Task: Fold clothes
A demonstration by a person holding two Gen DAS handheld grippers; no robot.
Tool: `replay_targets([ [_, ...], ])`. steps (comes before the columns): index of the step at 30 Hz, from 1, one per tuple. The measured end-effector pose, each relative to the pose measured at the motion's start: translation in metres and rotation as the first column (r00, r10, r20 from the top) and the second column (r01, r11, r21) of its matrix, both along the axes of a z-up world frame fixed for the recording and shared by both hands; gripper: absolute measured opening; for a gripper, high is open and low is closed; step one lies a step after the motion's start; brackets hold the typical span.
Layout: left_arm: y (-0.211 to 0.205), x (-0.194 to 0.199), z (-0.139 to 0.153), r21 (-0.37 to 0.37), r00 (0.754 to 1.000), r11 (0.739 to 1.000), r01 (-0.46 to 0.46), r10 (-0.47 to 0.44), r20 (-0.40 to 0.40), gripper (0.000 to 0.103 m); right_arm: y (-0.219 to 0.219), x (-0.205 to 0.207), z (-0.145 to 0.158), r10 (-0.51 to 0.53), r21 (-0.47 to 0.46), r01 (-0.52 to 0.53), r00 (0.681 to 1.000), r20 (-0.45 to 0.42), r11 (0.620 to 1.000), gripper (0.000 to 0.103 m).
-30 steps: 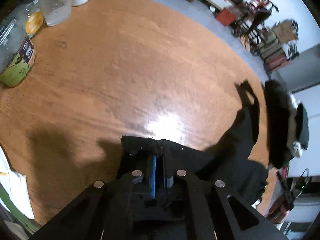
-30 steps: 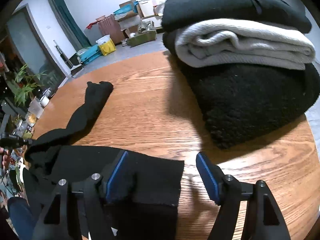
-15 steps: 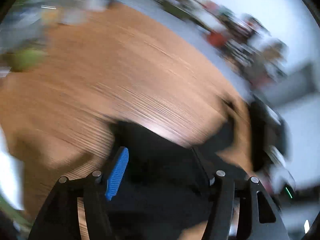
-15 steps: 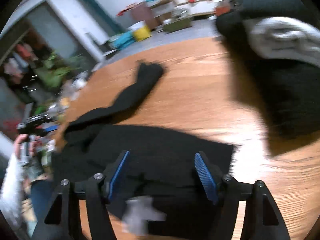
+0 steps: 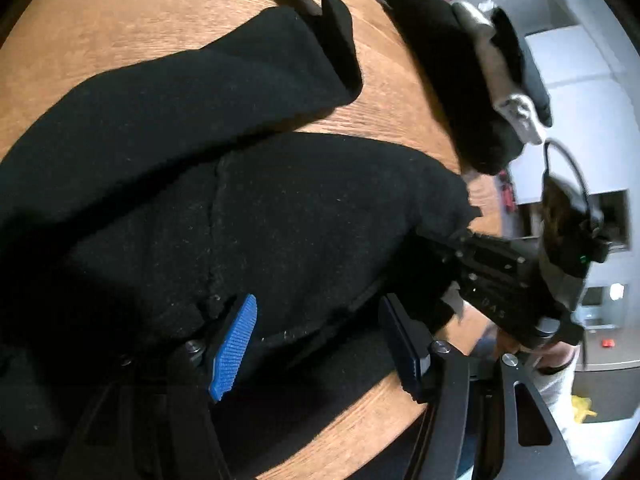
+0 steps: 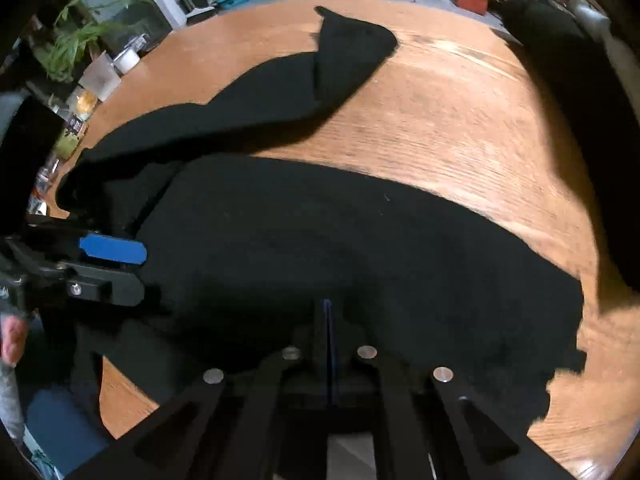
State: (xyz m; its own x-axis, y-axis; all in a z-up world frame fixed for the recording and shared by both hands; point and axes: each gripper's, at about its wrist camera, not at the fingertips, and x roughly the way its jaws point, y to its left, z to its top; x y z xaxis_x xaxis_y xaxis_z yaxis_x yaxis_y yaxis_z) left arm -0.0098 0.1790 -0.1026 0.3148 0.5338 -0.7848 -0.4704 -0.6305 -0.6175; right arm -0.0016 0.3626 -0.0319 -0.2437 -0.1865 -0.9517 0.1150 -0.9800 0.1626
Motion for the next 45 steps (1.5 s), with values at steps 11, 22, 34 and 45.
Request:
replay_targets([
  [11,-0.017,-0.009,0.034,0.173,0.992,0.980,-0.103,0.113,-0.050,0.069,0.046,0.040,0.035,-0.130,-0.059,0.125,0.987,-0.090,0.990,0.033],
  [22,-0.168,0.015,0.096,0.223,0.898,0.893,-0.391,0.423,-0.121,0.075,0.041,0.069,0.050,-0.081,-0.269,0.051,0.992,-0.100,0.962,0.058],
  [34,-0.225,0.076,0.051,0.016,0.868,0.874,-0.486,0.484,-0.112,0.075,-0.076,0.079,0.045,0.196,-0.172,-0.210,0.976,-0.095,0.963,0.070],
  [45,-0.197,0.034,0.046,-0.067,0.821,0.846,-0.529,0.490,-0.291,0.075,-0.066,0.087,0.030,0.140,-0.150,-0.152,0.986,-0.087,0.977,0.071],
])
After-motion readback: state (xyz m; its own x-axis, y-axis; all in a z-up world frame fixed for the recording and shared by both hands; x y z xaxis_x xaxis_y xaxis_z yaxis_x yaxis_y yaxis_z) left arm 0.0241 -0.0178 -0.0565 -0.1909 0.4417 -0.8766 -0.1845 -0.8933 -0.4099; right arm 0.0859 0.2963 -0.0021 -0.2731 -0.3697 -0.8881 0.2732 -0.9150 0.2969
